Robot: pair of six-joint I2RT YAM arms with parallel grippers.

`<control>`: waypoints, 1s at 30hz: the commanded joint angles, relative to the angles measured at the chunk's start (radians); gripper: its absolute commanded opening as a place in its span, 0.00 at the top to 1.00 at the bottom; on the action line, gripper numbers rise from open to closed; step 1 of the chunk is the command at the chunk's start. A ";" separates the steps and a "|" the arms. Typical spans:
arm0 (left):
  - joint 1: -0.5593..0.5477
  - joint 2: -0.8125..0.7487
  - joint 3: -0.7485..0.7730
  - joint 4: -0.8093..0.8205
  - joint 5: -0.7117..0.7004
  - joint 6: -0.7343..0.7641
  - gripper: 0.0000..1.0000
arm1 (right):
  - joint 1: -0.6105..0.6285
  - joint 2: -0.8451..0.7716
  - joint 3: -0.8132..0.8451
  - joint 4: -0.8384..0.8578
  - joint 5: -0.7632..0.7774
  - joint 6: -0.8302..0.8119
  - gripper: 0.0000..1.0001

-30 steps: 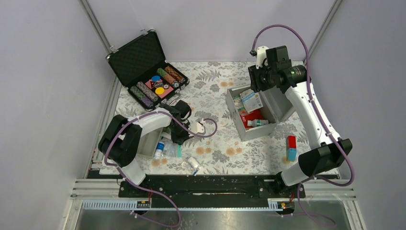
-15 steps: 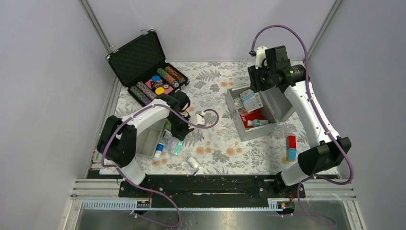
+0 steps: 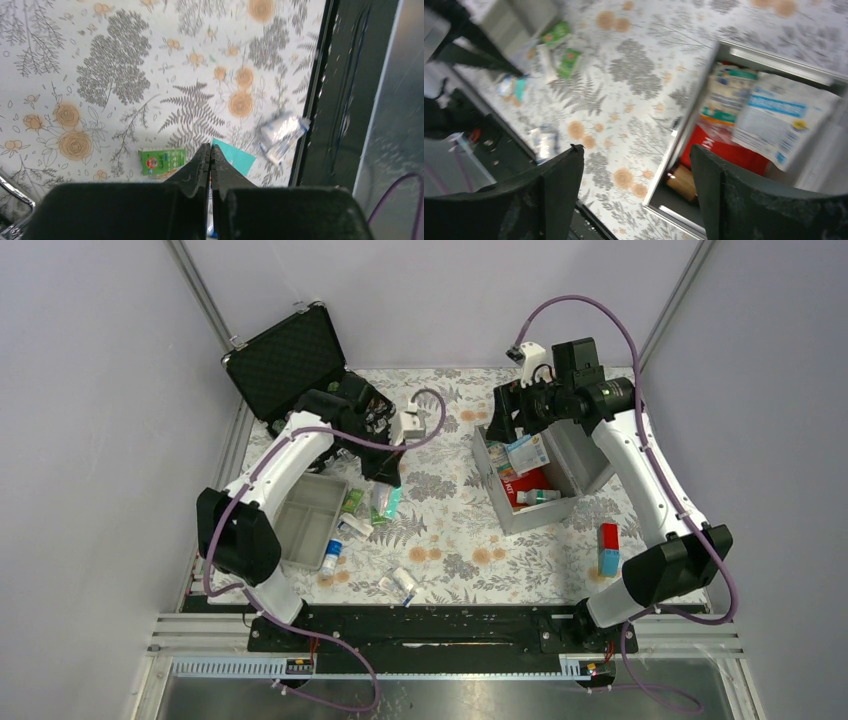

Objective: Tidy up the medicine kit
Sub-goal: Pick up the medical item at the center of the board.

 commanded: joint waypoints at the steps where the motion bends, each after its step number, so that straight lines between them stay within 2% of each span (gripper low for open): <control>1: 0.042 0.028 0.061 0.175 0.163 -0.262 1.00 | 0.006 -0.025 -0.030 0.112 -0.318 0.044 0.13; 3: 0.052 0.029 0.077 0.285 0.186 -0.393 1.00 | 0.009 -0.004 -0.038 0.179 -0.406 0.074 0.15; 6: 0.063 0.044 0.095 0.420 0.207 -0.559 1.00 | 0.026 0.049 -0.019 0.235 -0.451 0.119 0.16; 9: 0.092 0.065 0.086 0.572 0.230 -0.785 1.00 | 0.062 0.103 0.010 0.266 -0.449 0.165 0.23; 13: 0.127 0.064 0.013 0.860 0.263 -1.092 1.00 | 0.131 0.170 0.049 0.261 -0.387 0.170 0.27; 17: 0.127 0.067 0.003 0.992 0.263 -1.221 1.00 | 0.196 0.226 0.078 0.244 -0.352 0.162 0.29; 23: 0.127 0.052 -0.034 1.073 0.270 -1.313 1.00 | 0.234 0.261 0.085 0.287 -0.243 0.216 0.34; 24: 0.127 0.050 -0.042 1.083 0.269 -1.331 1.00 | 0.237 0.264 0.084 0.296 -0.226 0.219 0.37; 25: 0.129 0.049 -0.048 1.096 0.272 -1.346 1.00 | 0.238 0.267 0.084 0.299 -0.214 0.220 0.45; 27: 0.128 0.044 -0.056 1.103 0.273 -1.355 1.00 | 0.240 0.271 0.085 0.303 -0.211 0.222 0.68; 28: 0.128 0.044 -0.059 1.105 0.272 -1.358 1.00 | 0.242 0.269 0.084 0.303 -0.206 0.222 0.76; 30: 0.129 0.043 -0.060 1.104 0.273 -1.358 1.00 | 0.244 0.260 0.074 0.303 -0.201 0.217 0.85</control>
